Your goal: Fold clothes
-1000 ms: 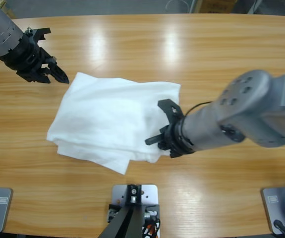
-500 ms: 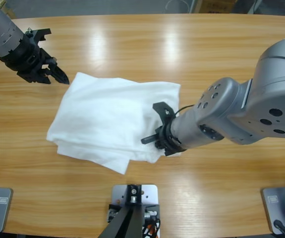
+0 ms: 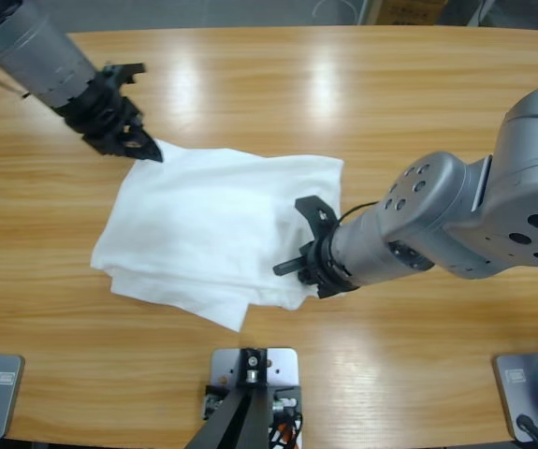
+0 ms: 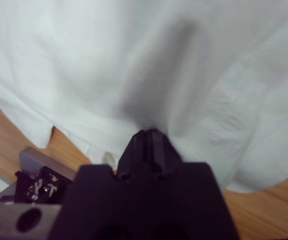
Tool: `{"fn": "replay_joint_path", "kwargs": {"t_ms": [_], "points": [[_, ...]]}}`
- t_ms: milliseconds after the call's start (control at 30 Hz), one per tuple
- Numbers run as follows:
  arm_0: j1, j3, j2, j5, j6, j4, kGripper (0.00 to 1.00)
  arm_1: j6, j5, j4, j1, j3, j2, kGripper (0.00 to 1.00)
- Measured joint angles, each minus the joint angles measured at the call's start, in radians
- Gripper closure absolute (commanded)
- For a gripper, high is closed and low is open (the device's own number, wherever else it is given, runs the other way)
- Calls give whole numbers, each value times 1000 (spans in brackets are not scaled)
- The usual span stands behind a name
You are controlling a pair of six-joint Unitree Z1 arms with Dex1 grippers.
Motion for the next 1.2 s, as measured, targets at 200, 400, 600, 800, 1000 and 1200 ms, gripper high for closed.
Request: {"fn": "replay_joint_path", "kwargs": {"t_ms": [200, 400, 600, 800, 1000, 1200], "points": [[-17, -61, 90, -15, 58, 0, 1000, 0, 3, 0, 0, 0, 0, 1000], [13, -79, 171, -15, 58, -1, 1000, 0, 12, 0, 0, 1, 0, 1000], [73, -99, 242, -15, 56, -2, 1000, 0, 23, 0, 0, 3, 0, 1000], [122, -125, 270, -13, 45, -9, 1000, 0, 29, 3, 0, 4, 1, 1000], [189, -183, 296, 1, 3, -39, 1000, 0, 38, 19, 0, 5, 1, 1000], [283, -220, 320, 5, -15, -50, 1000, 0, 40, 44, 0, 6, -3, 1000]]}}
